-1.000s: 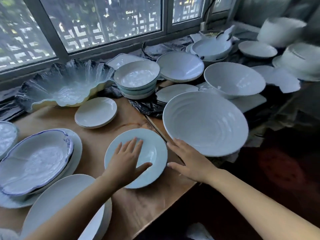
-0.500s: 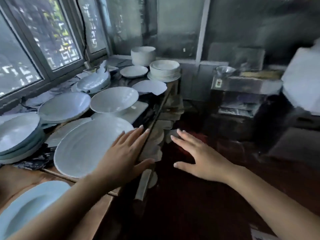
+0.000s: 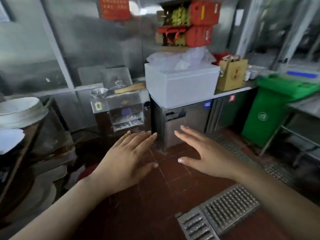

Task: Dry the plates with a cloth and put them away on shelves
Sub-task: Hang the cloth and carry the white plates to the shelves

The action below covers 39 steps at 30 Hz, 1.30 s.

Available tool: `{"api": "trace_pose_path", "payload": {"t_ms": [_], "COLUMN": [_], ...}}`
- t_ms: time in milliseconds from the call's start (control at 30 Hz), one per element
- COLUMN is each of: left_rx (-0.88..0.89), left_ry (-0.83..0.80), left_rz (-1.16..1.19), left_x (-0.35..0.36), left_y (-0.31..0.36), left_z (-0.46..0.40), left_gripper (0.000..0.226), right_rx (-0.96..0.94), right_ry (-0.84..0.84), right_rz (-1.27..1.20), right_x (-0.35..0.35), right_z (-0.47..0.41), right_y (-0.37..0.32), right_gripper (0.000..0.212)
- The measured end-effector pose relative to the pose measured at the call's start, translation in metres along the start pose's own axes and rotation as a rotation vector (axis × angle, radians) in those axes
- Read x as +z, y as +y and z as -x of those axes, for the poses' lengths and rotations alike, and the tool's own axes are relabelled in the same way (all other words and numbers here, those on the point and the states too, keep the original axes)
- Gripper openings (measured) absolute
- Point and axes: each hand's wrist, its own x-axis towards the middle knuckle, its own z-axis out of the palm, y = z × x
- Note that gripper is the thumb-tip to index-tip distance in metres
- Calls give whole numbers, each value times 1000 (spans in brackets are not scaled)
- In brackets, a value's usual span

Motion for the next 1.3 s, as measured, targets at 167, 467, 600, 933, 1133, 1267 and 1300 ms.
{"api": "trace_pose_path", "payload": {"t_ms": [167, 467, 600, 933, 1133, 1267, 1300], "left_rx": [200, 528, 668, 1040, 1187, 1187, 1180], "left_ry": [13, 6, -69, -84, -81, -85, -76], "left_rz": [56, 145, 200, 370, 377, 384, 394], "left_x": [18, 74, 94, 166, 203, 223, 228], "left_y": [21, 47, 83, 268, 413, 513, 535], "left_z": [-108, -336, -417, -543, -596, -639, -648], "left_gripper": [73, 72, 78, 88, 76, 88, 89], "right_rx": [152, 543, 705, 1022, 1146, 1221, 1237], "right_ry": [84, 260, 322, 438, 491, 556, 564], "right_rz": [59, 155, 182, 189, 177, 210, 214], "right_x": [-42, -120, -143, -173, -208, -241, -248], "right_z": [12, 12, 35, 155, 259, 338, 357], "right_y": [68, 192, 229, 327, 412, 475, 490], "right_gripper": [77, 76, 77, 77, 80, 84, 83]}}
